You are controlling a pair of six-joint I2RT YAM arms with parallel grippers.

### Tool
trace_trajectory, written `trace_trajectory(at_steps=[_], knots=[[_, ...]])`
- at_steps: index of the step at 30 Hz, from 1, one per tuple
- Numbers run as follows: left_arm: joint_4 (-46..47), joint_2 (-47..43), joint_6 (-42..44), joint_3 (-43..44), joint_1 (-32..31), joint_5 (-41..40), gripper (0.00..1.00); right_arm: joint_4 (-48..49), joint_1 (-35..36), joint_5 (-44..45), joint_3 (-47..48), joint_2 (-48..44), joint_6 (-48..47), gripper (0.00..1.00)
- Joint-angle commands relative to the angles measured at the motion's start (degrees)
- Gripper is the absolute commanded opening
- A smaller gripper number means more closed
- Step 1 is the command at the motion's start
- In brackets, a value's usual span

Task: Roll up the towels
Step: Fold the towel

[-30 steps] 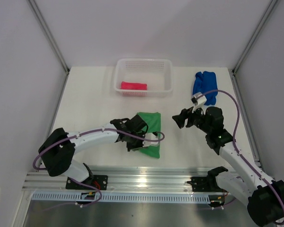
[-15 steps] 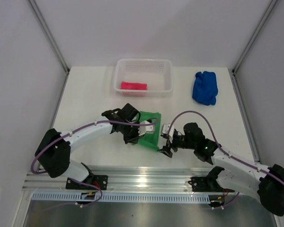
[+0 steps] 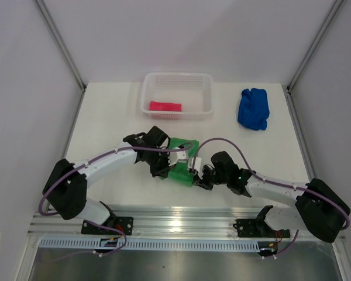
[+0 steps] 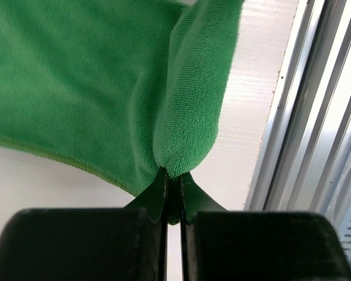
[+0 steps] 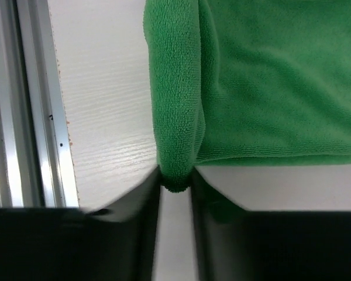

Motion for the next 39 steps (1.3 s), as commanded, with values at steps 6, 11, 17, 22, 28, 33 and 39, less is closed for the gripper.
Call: trace_trajectory(at_steps=[6, 11, 17, 22, 28, 33, 39], knots=[[-4.18, -1.96, 0.06, 2.12, 0.61, 4.12, 0.01, -5.66, 0.33, -4.09, 6.81, 1.73, -2.38, 0.07], [-9.27, -4.68, 0.15, 1.32, 0.61, 6.58, 0.01, -10.21, 0.42, -9.1, 7.51, -3.71, -0.98, 0.0], [-16.92, -8.47, -0.29, 0.44, 0.61, 12.2, 0.01, -12.69, 2.79, -14.63, 8.21, -9.43, 5.7, 0.0], [-21.23, -10.58, 0.32, -0.09, 0.69, 14.93, 0.05, -14.18, 3.23, -20.27, 8.65, -10.41, 12.65, 0.0], [-18.78, -5.4, -0.91, 3.34, 5.0, 12.74, 0.11, -14.8, -0.63, -16.05, 13.92, -1.63, 11.95, 0.0], [-16.24, 1.02, -1.7, 7.73, 7.9, 9.58, 0.14, -17.61, -6.42, -14.56, 18.67, 6.46, 10.02, 0.0], [-14.21, 6.03, -1.26, 13.01, 9.57, 5.71, 0.23, -19.29, -11.44, -12.88, 21.92, 10.07, 9.66, 0.0]])
